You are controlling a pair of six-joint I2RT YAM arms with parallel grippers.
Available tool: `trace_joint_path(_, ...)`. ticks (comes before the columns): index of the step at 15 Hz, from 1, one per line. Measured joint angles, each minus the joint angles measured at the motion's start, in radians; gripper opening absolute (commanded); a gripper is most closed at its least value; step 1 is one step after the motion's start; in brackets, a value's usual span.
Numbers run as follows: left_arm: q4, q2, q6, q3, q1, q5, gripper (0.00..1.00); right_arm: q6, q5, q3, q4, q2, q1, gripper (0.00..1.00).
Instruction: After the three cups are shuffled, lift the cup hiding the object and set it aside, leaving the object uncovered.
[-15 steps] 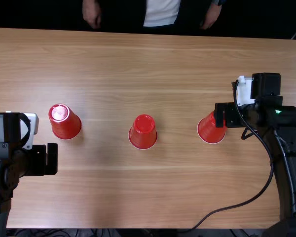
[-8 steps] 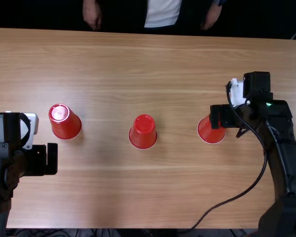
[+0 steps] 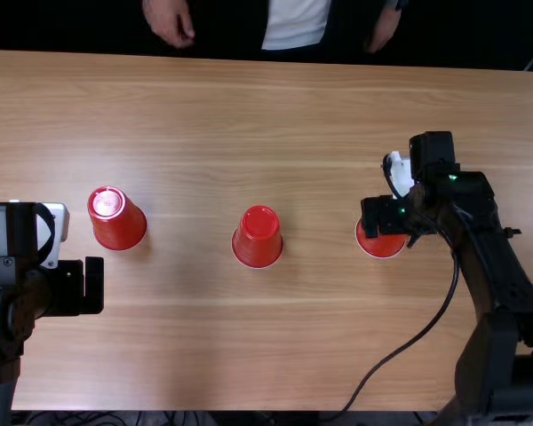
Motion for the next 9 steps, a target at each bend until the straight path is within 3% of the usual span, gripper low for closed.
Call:
trace_joint_path(2, 0.0, 0.0, 0.0, 0.0, 0.0, -0.001, 1.0, 0.0, 0.0, 0.0, 0.001, 0.001, 0.0, 0.32)
trace_joint_path(4, 0.0, 0.0, 0.0, 0.0, 0.0, 0.0, 1.0, 0.0, 0.0, 0.0, 0.0, 0.001, 0.0, 0.17)
trace_joint_path(5, 0.0, 0.0, 0.0, 0.0, 0.0, 0.0, 1.0, 0.0, 0.0, 0.0, 0.0, 0.001, 0.0, 0.12)
trace_joint_path(9, 0.0, 0.0, -0.002, 0.0, 0.0, 0.0, 1.0, 0.002, -0.001, 0.0, -0.001, -0.067, 0.0, 0.11)
